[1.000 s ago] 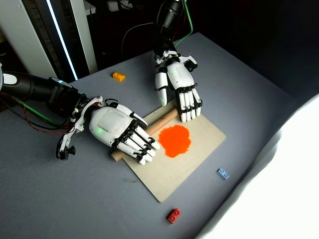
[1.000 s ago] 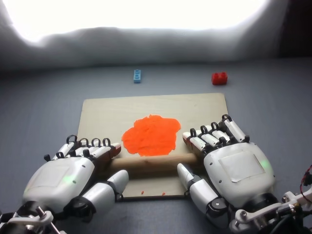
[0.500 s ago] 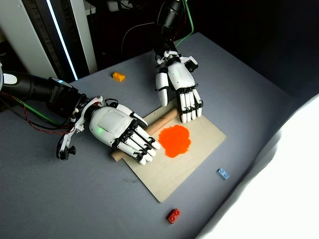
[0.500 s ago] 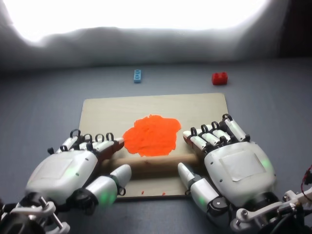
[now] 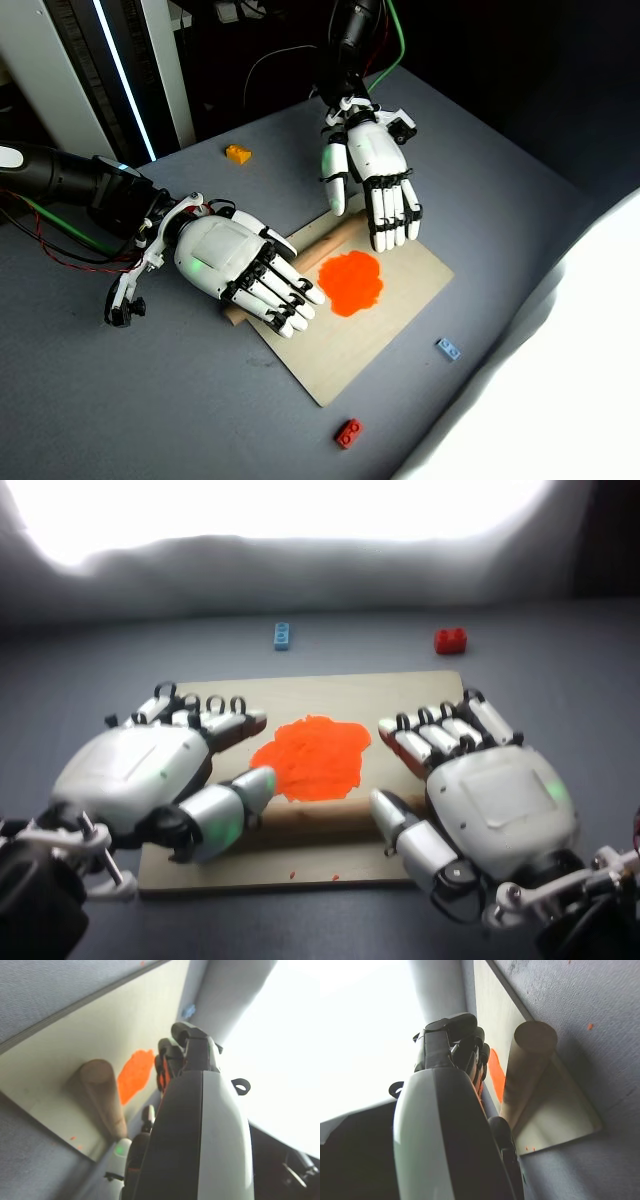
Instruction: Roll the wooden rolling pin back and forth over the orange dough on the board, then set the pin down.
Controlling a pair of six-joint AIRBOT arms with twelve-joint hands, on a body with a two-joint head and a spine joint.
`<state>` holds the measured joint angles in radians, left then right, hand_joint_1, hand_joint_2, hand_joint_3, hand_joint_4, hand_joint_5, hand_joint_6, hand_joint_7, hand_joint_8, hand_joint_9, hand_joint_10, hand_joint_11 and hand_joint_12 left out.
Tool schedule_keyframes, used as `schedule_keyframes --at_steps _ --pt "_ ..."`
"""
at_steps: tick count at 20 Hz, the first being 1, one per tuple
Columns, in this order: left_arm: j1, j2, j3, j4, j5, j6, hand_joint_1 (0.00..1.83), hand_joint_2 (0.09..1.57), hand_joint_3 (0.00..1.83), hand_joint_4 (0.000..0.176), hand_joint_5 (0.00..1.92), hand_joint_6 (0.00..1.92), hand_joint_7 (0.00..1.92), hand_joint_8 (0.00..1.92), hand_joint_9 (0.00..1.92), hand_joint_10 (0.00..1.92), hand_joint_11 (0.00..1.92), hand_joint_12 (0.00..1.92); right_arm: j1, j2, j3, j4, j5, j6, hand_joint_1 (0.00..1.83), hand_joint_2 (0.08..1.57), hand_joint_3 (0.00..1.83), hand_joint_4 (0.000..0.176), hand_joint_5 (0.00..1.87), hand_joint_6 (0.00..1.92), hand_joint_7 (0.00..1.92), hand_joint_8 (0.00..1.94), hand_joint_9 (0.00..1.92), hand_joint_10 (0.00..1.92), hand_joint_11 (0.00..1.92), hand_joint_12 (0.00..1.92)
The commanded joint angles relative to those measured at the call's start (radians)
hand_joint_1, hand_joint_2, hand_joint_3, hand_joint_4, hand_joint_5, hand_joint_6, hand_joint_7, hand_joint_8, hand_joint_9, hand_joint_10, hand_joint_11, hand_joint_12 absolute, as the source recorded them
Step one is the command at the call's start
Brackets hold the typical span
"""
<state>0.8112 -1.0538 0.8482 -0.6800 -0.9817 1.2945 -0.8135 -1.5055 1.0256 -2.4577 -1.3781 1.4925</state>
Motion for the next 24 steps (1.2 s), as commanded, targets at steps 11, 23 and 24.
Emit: schedule_keyframes --at_steps 11,23,24 --pt "-0.321 0.214 -0.117 0.059 0.505 0.297 0.00 1.46 0.00 0.000 0.43 0.03 0.51 0.02 0.42 0.03 0.00 0.72 0.101 0.269 -0.212 -0.091 -0.025 -0.021 0.00 1.36 0.00 0.000 0.50 0.03 0.57 0.03 0.54 0.04 0.00 1.26" --pt "-0.606 0.299 -0.170 -0.289 0.738 0.727 0.06 1.57 0.02 0.000 0.62 1.53 0.66 1.72 0.59 1.85 0.43 1.92 0.254 0.614 -0.297 -0.092 0.232 0.208 0.33 1.39 0.00 0.000 0.80 1.34 0.97 1.25 0.80 1.44 0.57 1.92" --pt "-0.617 0.298 -0.167 -0.297 0.749 0.746 0.08 1.57 0.03 0.000 0.63 1.56 0.65 1.79 0.59 1.91 0.45 1.92 0.276 0.632 -0.298 -0.092 0.252 0.221 0.34 1.39 0.00 0.000 0.80 1.36 0.96 1.30 0.80 1.47 0.58 1.92"
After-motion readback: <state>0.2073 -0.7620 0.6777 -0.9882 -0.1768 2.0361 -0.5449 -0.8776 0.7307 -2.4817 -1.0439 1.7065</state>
